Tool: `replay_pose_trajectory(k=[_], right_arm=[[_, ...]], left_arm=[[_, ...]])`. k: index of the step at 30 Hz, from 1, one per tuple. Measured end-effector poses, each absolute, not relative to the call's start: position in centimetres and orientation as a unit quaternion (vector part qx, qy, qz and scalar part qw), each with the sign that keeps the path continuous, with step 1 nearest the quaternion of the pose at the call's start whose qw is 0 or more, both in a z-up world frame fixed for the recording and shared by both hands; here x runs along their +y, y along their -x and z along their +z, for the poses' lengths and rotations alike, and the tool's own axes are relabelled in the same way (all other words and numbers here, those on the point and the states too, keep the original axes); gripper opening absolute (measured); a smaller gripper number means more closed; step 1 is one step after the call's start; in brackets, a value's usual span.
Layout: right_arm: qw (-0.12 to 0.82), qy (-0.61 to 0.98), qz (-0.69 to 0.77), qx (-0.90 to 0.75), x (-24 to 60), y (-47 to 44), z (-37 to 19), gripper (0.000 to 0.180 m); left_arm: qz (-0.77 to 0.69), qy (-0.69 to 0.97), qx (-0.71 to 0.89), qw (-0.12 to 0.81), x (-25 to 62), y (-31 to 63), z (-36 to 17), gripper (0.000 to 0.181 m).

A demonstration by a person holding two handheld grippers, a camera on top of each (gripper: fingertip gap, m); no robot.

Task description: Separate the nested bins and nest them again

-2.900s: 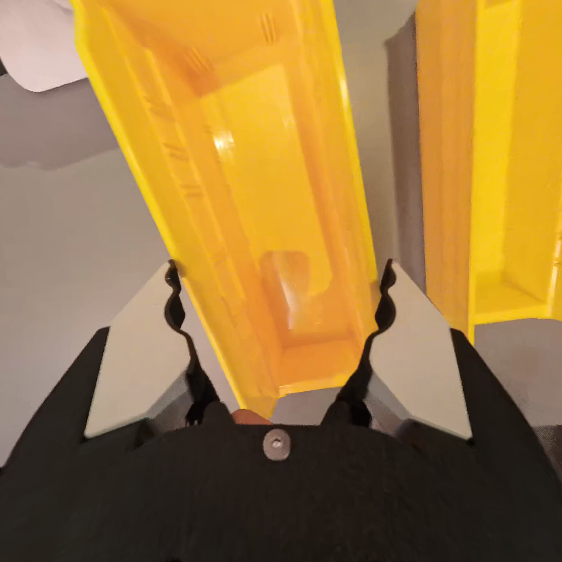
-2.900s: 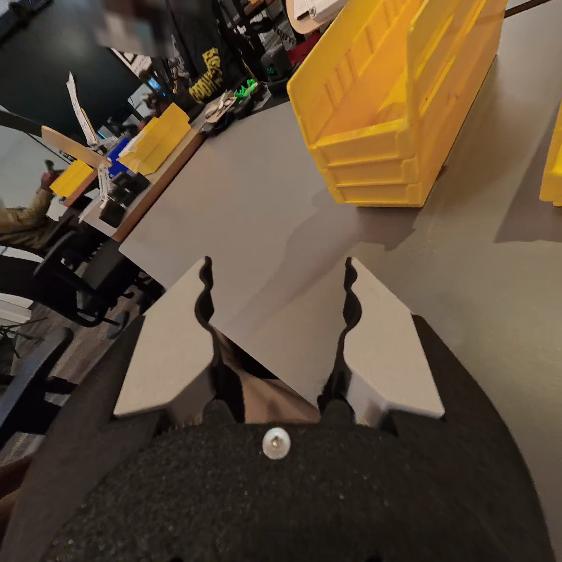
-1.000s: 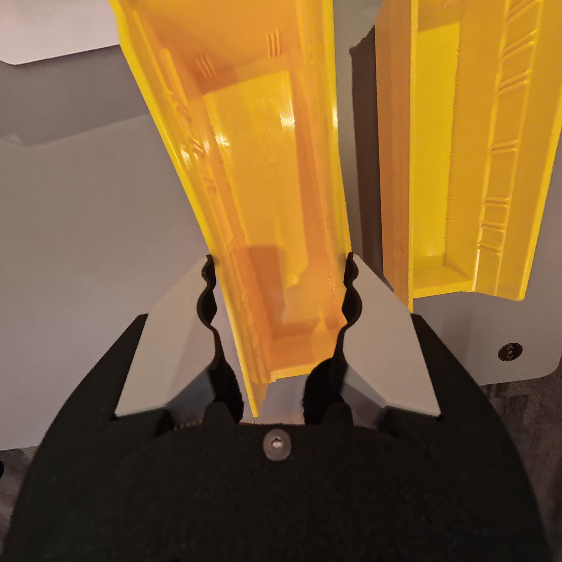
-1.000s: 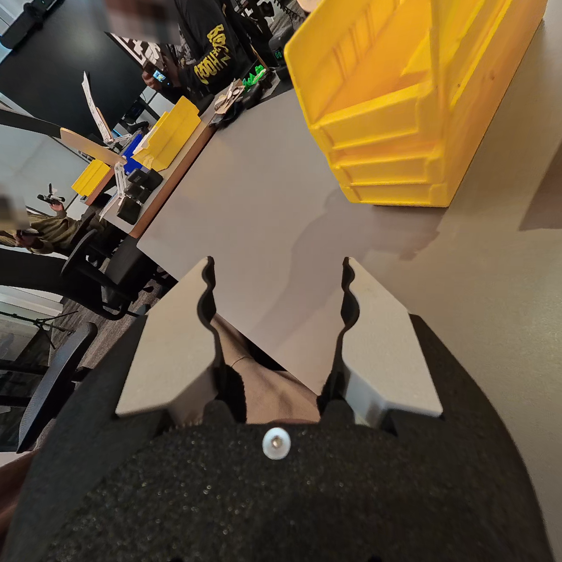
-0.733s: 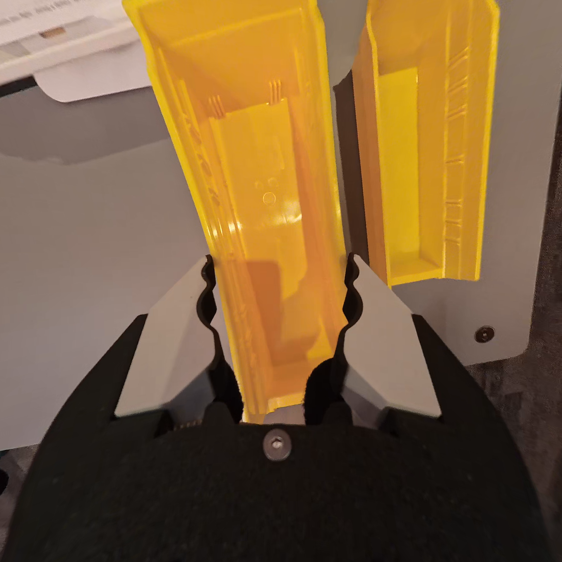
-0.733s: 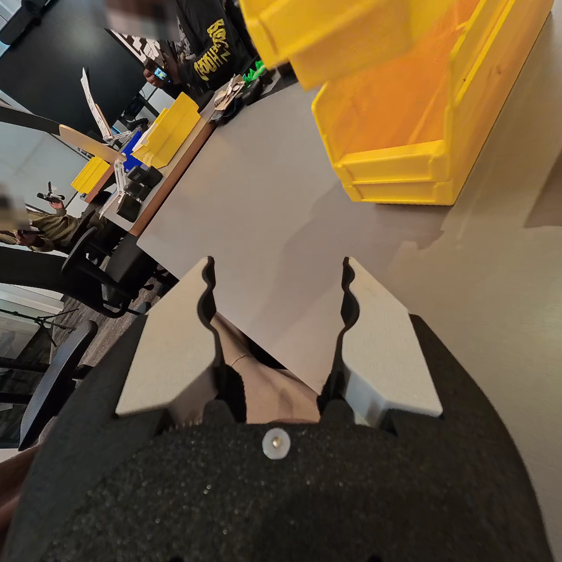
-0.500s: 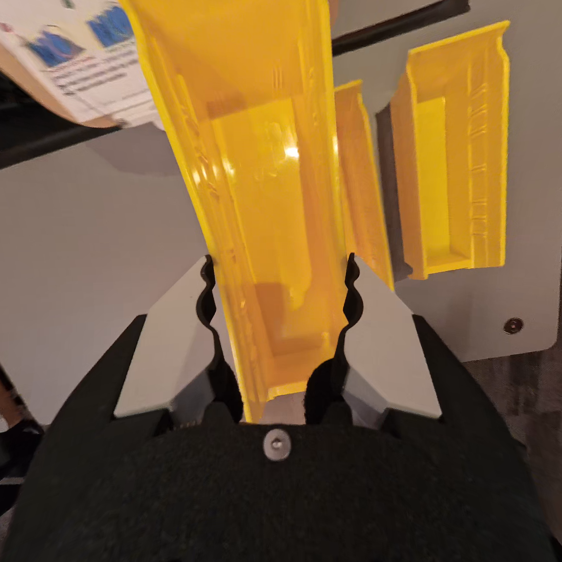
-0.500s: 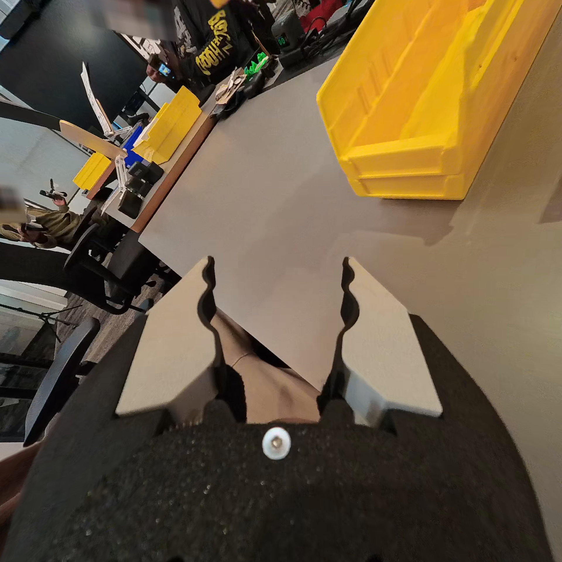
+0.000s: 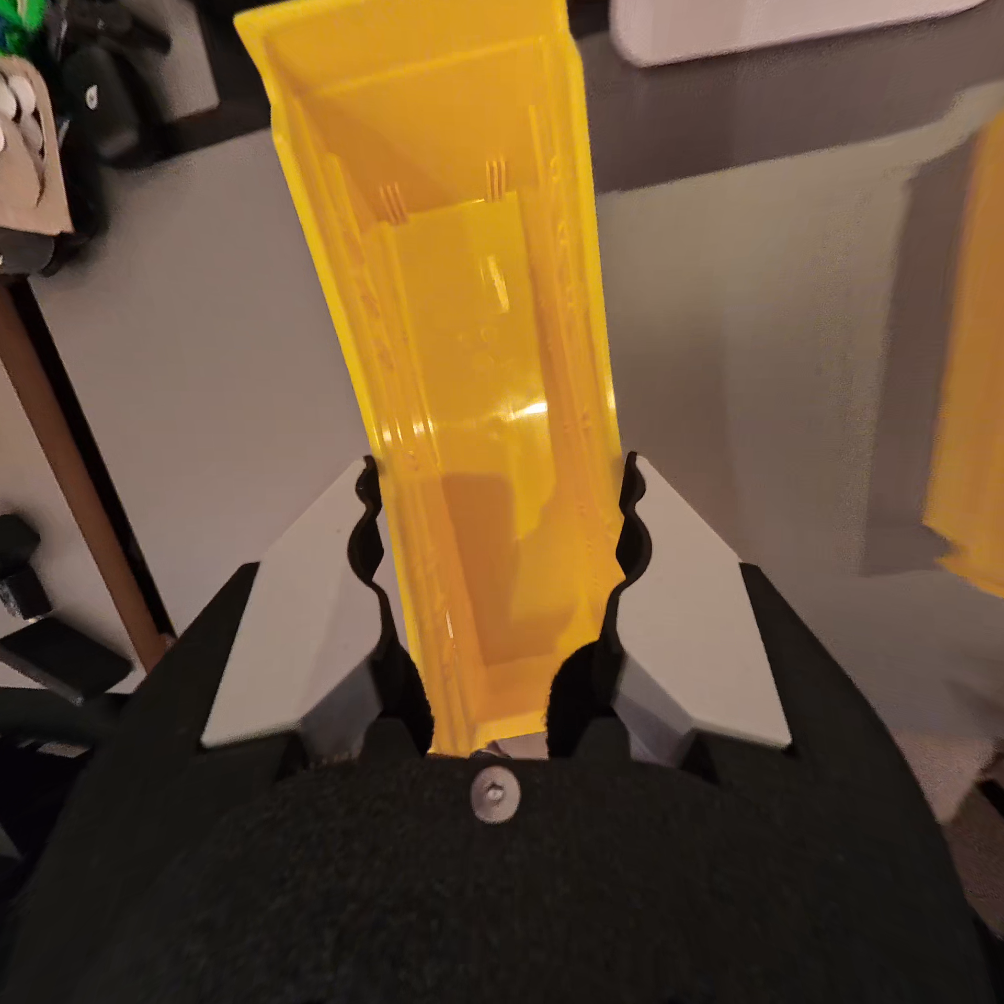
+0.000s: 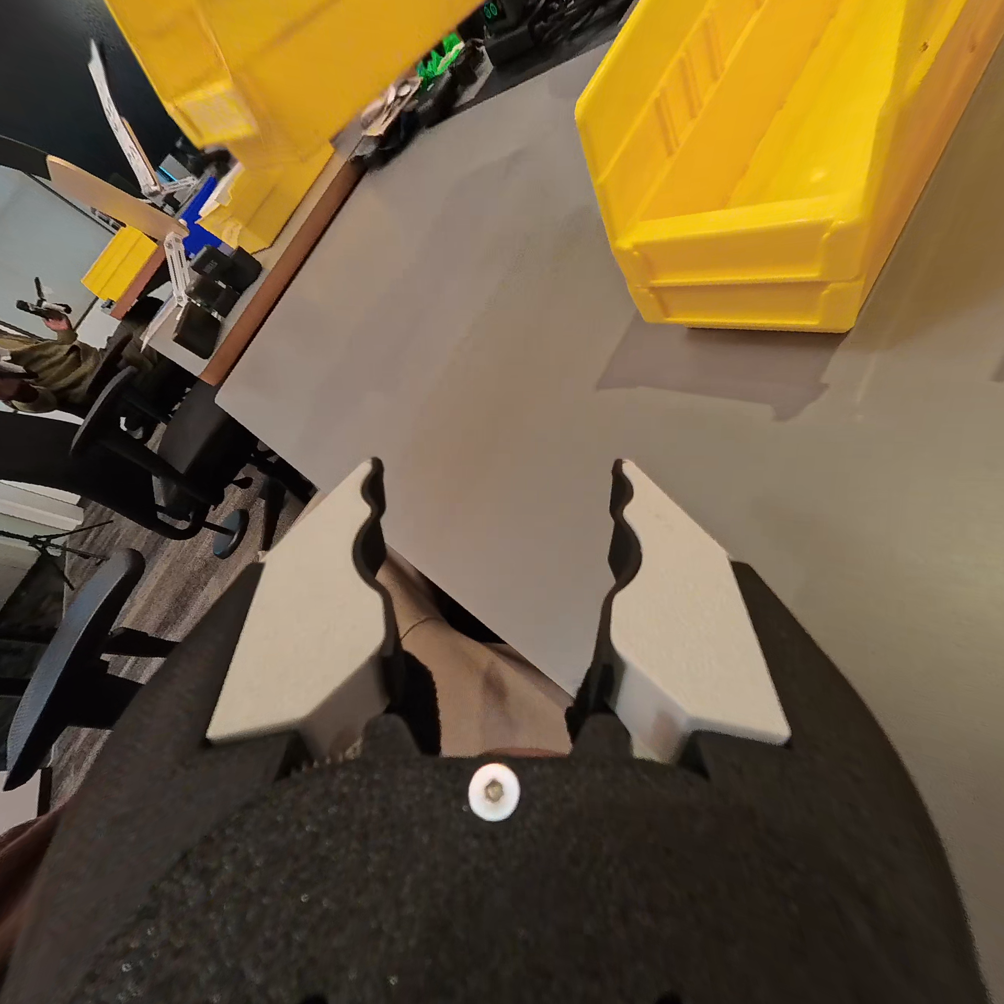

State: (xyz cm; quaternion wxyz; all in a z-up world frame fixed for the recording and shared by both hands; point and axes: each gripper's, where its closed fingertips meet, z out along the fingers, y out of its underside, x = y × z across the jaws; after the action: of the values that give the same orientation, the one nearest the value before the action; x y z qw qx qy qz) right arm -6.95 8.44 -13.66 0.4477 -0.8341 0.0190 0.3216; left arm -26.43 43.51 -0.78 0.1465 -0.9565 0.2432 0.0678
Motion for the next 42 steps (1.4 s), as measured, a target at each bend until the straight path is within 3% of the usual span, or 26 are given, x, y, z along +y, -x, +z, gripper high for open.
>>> replay_pose_trajectory(k=[1,8,15,27,30,32,35,39,42], right_arm=[[0.447,0.835,0.32,0.018,8.5,7.0,-13.8,0.083],[0.431,0.849,0.306,0.014,8.5,7.3,-15.0,0.083],[0.405,0.862,0.305,0.01,8.4,7.9,-16.5,0.083],[0.396,0.867,0.303,0.001,8.0,8.4,-16.9,0.083],[0.4,0.865,0.305,0.009,7.9,7.9,-16.8,0.083],[0.401,0.864,0.303,0.011,7.9,7.6,-16.7,0.083],[0.407,0.861,0.305,0.015,8.1,7.4,-16.3,0.083],[0.41,0.859,0.308,0.014,8.3,7.7,-16.1,0.083],[0.407,0.861,0.306,0.01,8.2,8.0,-16.3,0.083]], left_arm=[[0.074,0.958,0.24,0.141,44.1,28.3,-2.1,0.087],[0.064,0.967,0.202,0.138,47.0,37.5,-9.6,0.087],[0.032,0.962,0.228,0.147,47.1,39.4,-13.7,0.089],[0.042,0.96,0.225,0.162,47.6,39.3,-13.3,0.111],[0.09,0.965,0.218,0.116,46.5,39.5,-11.2,0.118],[0.096,0.96,0.221,0.14,46.5,37.5,-8.1,0.107],[0.018,0.956,0.235,0.173,45.2,29.9,-3.8,0.11],[-0.109,0.938,0.303,0.127,38.7,16.6,-1.2,0.104],[-0.137,0.925,0.34,0.099,34.3,8.3,-1.6,0.118]])
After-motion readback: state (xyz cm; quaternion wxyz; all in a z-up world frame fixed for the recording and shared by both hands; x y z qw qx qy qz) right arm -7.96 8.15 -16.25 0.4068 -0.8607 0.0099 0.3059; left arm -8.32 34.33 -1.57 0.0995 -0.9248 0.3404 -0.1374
